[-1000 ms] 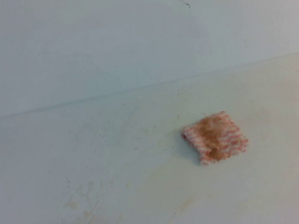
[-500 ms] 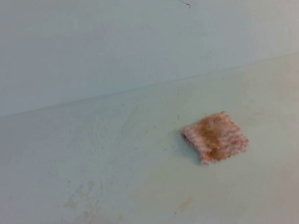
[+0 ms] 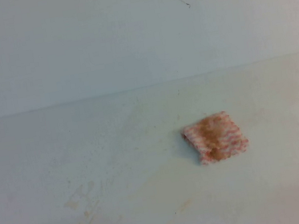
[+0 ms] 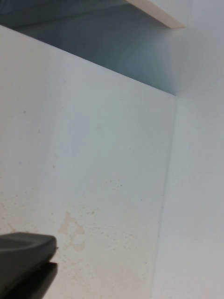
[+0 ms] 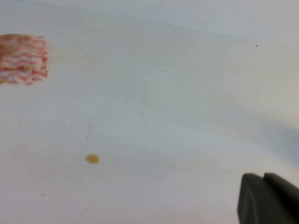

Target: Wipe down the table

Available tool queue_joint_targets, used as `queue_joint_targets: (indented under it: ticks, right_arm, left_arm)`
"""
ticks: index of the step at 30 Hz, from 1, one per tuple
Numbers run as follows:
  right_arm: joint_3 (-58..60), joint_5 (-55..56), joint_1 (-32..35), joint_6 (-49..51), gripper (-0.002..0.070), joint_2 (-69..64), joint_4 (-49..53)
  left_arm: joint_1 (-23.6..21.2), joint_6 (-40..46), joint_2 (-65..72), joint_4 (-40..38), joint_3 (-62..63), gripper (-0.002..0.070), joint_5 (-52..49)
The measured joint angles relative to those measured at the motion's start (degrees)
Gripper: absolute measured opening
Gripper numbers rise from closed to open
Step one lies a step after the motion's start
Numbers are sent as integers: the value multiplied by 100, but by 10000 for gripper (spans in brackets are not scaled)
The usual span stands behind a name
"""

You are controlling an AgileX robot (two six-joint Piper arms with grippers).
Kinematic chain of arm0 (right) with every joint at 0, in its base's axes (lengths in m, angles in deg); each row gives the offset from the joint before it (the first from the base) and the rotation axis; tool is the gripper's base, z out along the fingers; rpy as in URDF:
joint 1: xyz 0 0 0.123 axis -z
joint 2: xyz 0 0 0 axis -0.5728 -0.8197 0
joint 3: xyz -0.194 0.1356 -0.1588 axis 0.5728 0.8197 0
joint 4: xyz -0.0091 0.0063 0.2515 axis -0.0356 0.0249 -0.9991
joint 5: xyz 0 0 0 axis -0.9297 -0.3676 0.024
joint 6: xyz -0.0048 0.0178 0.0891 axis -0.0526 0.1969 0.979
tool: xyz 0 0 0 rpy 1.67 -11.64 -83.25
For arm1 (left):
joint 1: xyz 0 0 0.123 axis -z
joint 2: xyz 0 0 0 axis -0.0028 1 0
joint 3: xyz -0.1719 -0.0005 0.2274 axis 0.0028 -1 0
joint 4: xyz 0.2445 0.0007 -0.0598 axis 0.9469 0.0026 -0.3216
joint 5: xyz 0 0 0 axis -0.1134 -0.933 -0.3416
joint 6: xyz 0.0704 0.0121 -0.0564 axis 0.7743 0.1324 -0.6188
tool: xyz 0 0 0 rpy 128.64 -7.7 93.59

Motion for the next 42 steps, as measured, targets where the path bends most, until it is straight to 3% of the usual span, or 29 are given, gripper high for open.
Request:
queue_joint_targets:
  ticks: [42]
  right_arm:
    - [9,43,-164,-14,-2,0,-39]
  left_arm:
    - [0,0,0,0,0,-4,0]
